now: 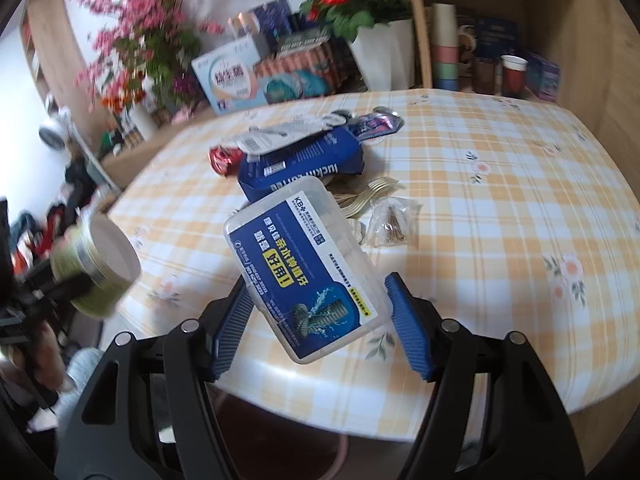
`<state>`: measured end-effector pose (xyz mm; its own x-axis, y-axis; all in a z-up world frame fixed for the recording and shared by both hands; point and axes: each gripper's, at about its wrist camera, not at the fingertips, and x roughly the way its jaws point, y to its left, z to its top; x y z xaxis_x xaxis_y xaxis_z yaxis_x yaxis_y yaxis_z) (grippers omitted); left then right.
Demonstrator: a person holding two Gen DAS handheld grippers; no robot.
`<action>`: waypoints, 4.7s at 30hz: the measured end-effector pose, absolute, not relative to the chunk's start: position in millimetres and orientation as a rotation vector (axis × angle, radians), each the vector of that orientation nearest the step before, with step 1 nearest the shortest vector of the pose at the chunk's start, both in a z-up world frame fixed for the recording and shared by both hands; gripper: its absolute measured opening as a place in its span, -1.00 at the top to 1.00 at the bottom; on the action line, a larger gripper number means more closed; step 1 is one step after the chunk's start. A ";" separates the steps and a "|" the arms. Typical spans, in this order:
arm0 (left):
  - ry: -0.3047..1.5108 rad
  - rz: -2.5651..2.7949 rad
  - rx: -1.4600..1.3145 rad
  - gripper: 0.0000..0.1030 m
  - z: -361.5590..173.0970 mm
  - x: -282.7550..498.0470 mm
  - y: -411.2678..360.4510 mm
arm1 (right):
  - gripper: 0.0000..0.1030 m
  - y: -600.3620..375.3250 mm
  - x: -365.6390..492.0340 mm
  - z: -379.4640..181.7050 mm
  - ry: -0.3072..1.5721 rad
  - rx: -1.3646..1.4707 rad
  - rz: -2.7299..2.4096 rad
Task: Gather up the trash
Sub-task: 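Carry the cup over the brown bin and open the left tool while the right tool carries the box, then lower the clear box over the bin and open the right tool, then move both tools back up over the table, then grasp the clear bag of screws with the right tool while the left tool grasps the white paper slip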
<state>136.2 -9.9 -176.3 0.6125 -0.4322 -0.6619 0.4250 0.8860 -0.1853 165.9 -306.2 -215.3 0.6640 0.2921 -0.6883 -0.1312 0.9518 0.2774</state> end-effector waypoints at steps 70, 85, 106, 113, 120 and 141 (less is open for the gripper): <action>0.546 -0.042 -0.206 -0.88 -101.5 27.9 116.5 | -0.32 -217.8 60.3 -179.9 0.811 0.026 0.410; 0.563 -0.018 -0.220 -0.89 -109.4 29.3 123.6 | -0.50 -210.0 62.7 -187.7 0.834 0.006 0.395; 0.557 0.003 -0.180 -0.89 -109.0 32.2 117.1 | -0.89 -315.0 67.8 -151.3 0.658 0.065 -0.002; 0.568 0.002 -0.147 -0.88 -111.1 42.0 109.8 | -0.89 -324.8 72.5 -157.3 0.659 0.035 -0.036; 0.599 -0.032 -0.115 -0.89 -123.6 62.8 93.8 | -0.89 -332.6 94.6 -177.2 0.702 0.079 -0.014; 0.691 -0.134 -0.073 -0.88 -170.2 186.4 27.0 | -0.87 -335.4 256.9 -260.5 0.834 0.004 0.013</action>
